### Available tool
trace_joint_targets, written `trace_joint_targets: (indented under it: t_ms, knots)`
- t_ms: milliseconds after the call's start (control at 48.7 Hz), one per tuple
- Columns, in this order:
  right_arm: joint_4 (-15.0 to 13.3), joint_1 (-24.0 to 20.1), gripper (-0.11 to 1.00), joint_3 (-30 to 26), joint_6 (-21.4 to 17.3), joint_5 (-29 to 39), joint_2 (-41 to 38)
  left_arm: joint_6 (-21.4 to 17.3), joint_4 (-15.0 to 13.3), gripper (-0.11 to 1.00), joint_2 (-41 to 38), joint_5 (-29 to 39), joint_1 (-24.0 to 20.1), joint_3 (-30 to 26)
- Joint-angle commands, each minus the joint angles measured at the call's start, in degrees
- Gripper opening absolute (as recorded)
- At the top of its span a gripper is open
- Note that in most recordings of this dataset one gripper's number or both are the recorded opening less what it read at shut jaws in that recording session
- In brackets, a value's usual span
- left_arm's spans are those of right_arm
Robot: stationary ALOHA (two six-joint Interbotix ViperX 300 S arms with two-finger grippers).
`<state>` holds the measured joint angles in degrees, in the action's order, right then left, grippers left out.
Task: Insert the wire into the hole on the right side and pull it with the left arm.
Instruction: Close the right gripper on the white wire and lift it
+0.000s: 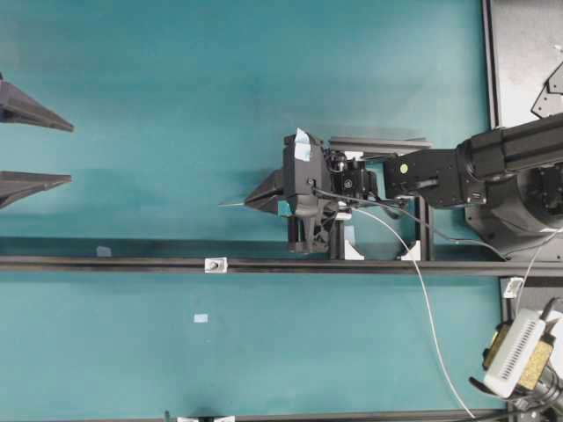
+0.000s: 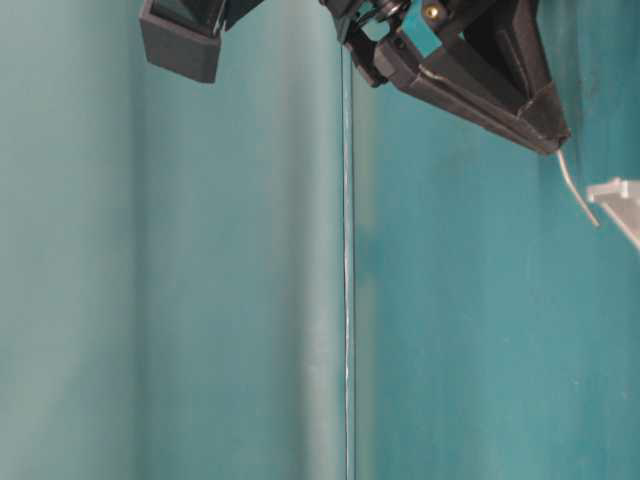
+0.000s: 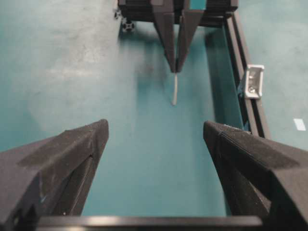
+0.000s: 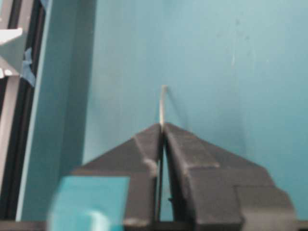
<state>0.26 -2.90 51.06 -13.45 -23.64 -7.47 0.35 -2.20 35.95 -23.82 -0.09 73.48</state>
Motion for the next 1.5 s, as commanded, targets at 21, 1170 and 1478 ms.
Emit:
trace_joint_targets:
  t_ms: [21, 1170, 1478]
  knots:
    - [0.0, 0.0, 0.05, -0.44, 0.18, -0.62, 0.7, 0.09, -0.09, 0.61, 0.09, -0.53, 0.18, -0.35]
    - [-0.88, 2.99, 0.04, 3.78, 2.72, 12.57, 24.61, 5.54, -0.09, 0.61, 0.09, -0.53, 0.88, 0.0]
    - [-3.08, 4.04, 0.04, 3.16, 2.55, 20.65, 32.43, 5.54, -0.09, 0.61, 0.09, -0.53, 0.97, -0.09]
